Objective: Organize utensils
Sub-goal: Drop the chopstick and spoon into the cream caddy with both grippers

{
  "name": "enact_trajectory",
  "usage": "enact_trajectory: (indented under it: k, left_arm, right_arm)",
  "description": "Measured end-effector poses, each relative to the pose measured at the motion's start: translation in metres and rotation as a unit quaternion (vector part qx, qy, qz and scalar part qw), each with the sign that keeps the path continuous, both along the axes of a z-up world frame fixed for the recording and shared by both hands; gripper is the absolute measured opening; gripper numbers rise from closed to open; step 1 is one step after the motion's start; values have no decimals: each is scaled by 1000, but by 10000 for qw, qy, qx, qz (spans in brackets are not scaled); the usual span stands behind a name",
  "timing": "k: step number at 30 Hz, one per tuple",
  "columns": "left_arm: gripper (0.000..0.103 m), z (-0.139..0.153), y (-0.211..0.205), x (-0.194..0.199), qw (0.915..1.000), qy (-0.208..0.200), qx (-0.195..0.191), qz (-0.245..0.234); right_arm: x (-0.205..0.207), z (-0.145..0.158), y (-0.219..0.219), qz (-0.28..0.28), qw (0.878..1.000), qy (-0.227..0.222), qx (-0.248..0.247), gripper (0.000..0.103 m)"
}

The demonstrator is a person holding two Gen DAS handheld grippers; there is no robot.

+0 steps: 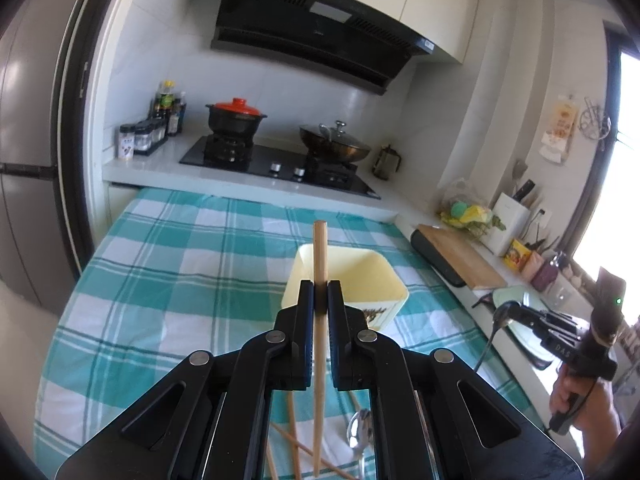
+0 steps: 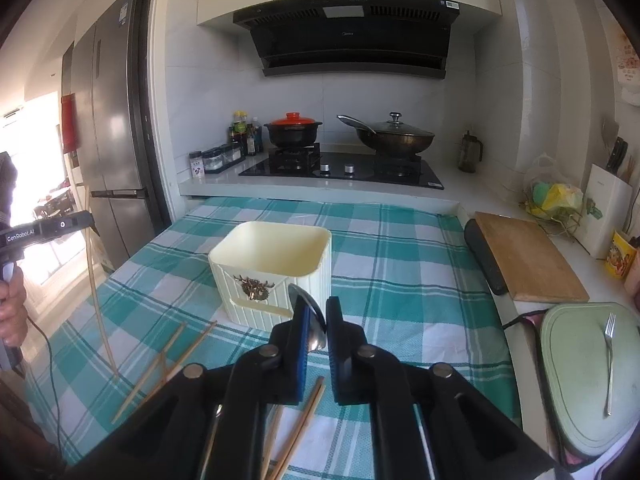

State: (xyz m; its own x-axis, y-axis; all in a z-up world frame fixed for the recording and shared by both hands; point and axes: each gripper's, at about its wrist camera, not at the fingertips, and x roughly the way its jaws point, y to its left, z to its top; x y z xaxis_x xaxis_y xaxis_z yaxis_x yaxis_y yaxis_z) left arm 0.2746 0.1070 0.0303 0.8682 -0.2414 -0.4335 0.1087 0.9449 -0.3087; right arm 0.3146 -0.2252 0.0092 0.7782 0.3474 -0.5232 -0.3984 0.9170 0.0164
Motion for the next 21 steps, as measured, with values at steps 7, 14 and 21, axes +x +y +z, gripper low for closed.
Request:
enact_trajectory:
  k: [7,14,21]
  left_arm:
    - [4,14,-9,21,9999,-54,105,-121]
    - [4,50,-18,70,9994,-231,-58,-255]
    - [4,69,-33,133,9986,-522,48,-92]
  right_arm:
    - [9,19,9,5,9997,-214,-100,5]
    - [46,63,28,-27,9974,-706,-153,5]
    - [118,79,62,-224,9935,-1014,-459,5]
